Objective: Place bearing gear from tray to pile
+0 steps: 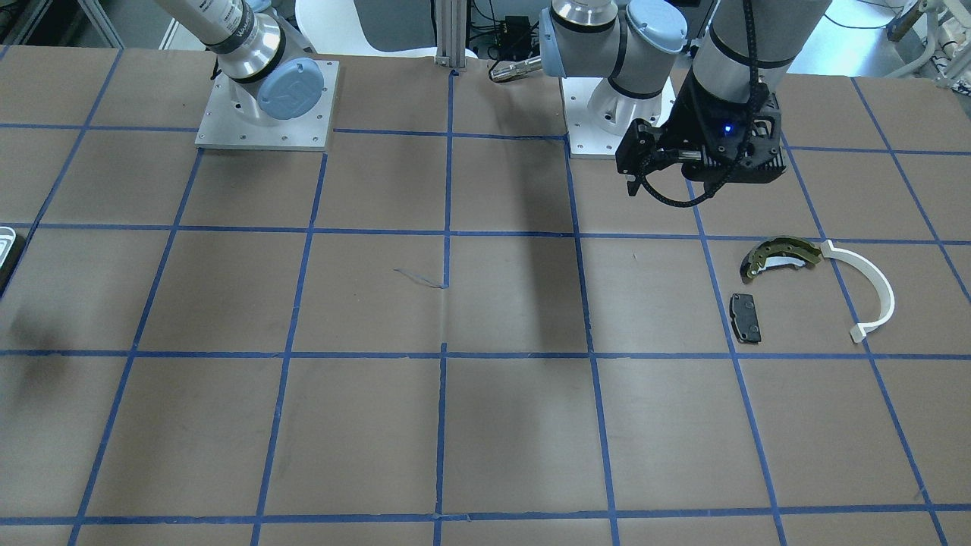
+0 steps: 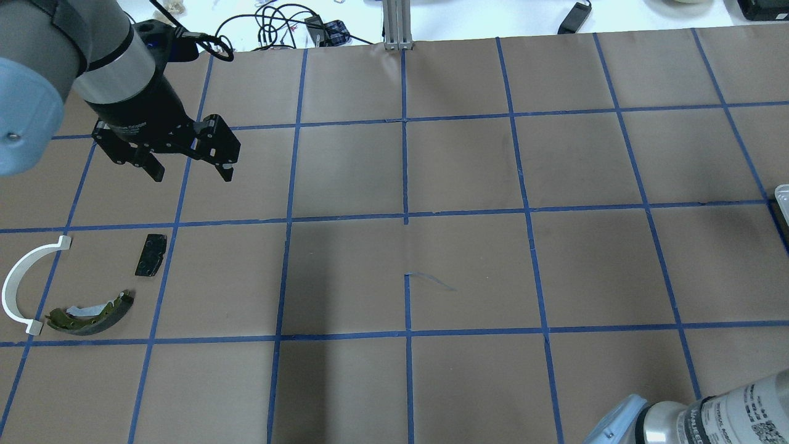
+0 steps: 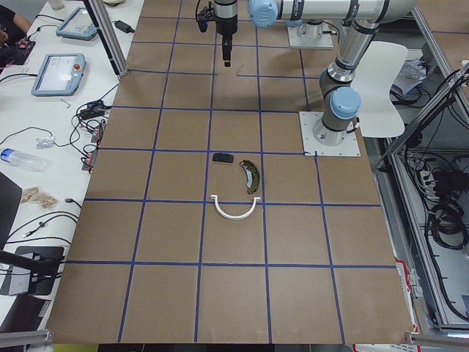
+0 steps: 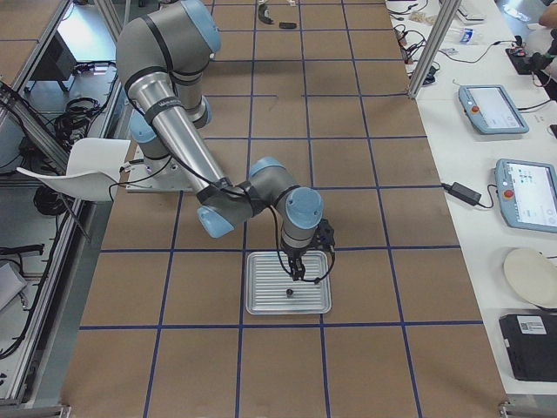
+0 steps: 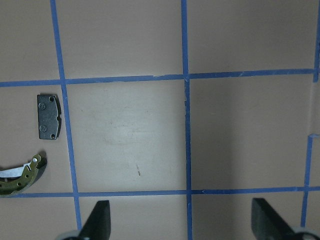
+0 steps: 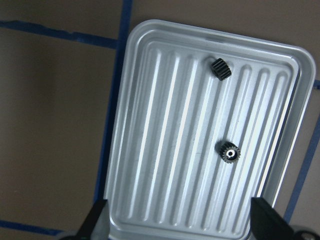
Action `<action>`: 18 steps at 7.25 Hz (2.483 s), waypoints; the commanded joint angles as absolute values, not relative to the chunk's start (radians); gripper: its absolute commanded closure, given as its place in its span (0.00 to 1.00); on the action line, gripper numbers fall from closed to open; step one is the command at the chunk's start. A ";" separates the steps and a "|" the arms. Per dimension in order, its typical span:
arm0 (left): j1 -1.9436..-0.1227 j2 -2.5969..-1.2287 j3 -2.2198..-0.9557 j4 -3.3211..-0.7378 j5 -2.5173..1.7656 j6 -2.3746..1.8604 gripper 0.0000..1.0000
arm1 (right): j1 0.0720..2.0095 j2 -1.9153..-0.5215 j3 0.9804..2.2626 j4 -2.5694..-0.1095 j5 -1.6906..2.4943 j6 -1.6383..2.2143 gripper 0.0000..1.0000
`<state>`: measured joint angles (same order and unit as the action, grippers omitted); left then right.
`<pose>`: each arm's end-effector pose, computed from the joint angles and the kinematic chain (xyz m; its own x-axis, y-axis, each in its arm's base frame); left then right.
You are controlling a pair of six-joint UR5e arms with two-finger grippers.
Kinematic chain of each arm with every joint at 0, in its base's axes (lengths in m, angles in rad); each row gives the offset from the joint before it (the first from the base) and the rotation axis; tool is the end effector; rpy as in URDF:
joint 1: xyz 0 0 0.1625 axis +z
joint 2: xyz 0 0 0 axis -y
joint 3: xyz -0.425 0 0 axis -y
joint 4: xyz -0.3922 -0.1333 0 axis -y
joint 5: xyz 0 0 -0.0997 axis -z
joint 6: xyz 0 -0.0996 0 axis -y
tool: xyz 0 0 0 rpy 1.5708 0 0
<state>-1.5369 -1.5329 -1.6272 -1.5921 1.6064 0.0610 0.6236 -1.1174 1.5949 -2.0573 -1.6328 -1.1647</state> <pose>-0.1137 -0.4758 0.4765 -0.9990 0.0285 -0.0331 0.0271 0.9988 0.0419 -0.4413 -0.4741 0.2658 -0.9758 -0.2163 0.0327 -0.2144 0.9753 0.0534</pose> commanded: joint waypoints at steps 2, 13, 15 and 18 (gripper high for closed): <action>-1.537 -1.546 -1.617 -1.586 1.602 0.058 0.00 | 0.614 -1.005 1.594 -2.213 -1.632 -1.311 0.01; -1.536 -1.534 -1.631 -1.578 1.606 0.060 0.00 | 0.589 -0.966 1.589 -2.215 -1.638 -1.397 0.45; -1.536 -1.536 -1.629 -1.577 1.606 0.060 0.00 | 0.589 -0.962 1.585 -2.215 -1.635 -1.394 0.51; -1.536 -1.534 -1.629 -1.577 1.606 0.060 0.00 | 0.586 -0.962 1.589 -2.207 -1.634 -1.396 0.64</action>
